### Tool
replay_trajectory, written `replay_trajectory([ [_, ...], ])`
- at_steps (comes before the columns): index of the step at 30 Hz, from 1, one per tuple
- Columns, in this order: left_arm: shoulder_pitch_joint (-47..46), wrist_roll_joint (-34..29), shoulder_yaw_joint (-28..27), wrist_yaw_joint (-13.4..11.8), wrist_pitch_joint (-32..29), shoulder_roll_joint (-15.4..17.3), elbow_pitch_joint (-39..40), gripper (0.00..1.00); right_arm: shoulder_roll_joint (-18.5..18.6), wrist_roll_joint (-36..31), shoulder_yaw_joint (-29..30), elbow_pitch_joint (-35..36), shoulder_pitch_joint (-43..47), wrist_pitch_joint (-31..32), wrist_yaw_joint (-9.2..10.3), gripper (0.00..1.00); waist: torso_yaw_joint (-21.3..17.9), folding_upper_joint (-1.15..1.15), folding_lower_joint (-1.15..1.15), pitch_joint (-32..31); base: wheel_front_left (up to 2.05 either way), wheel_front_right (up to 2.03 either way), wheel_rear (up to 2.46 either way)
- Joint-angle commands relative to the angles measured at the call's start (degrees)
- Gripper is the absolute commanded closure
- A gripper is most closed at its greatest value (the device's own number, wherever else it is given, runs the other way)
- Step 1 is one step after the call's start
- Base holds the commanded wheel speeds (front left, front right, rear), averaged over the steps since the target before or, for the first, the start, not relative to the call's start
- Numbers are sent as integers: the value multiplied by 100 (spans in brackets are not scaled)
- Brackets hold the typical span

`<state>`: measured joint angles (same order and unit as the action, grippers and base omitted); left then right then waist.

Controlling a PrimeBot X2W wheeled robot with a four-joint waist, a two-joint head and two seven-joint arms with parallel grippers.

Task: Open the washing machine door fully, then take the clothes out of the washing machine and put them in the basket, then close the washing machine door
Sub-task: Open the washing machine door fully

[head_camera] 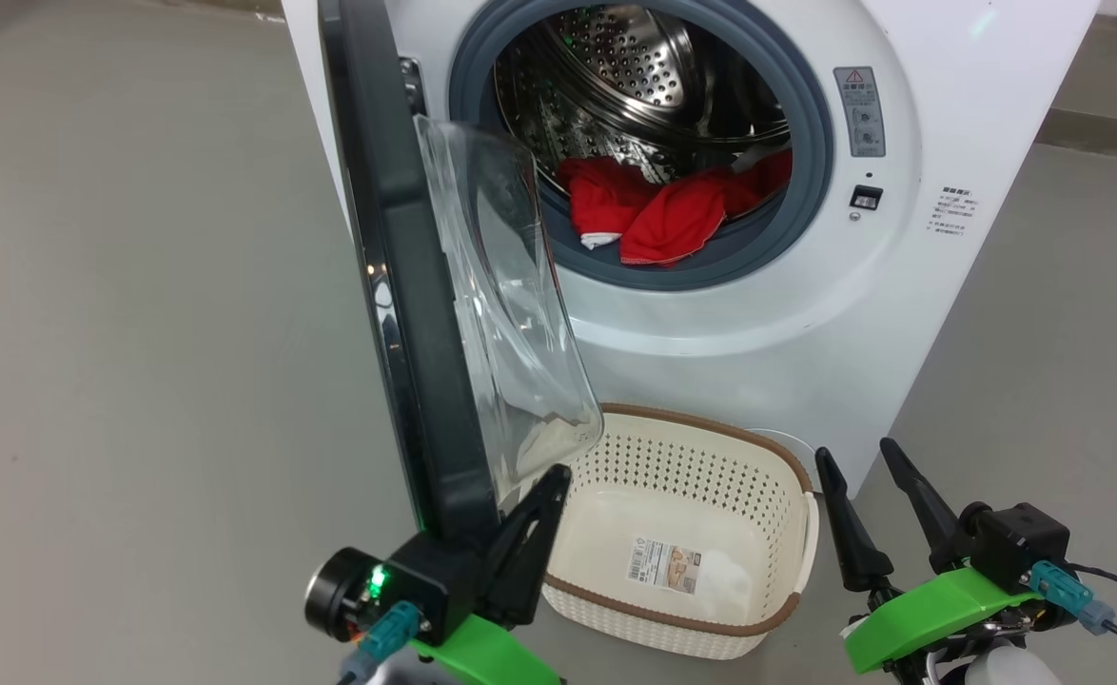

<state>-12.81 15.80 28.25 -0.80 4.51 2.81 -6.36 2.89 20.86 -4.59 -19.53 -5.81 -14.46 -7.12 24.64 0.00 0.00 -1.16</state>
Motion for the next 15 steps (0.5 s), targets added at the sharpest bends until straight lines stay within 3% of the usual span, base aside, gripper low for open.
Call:
replay_trajectory([
  [1, -126, 42, -257, -90, -20, 35, 77, 100, -2, 9, -143, 148, -141, -53, -36, 0, -2, 0, 0, 7, 0, 0, 0],
  [15, -7, 117, -651, -568, -146, 193, 84, 100, -2, 24, -124, 154, -118, -53, -36, 0, 100, 0, 0, 23, 0, 0, 0],
])
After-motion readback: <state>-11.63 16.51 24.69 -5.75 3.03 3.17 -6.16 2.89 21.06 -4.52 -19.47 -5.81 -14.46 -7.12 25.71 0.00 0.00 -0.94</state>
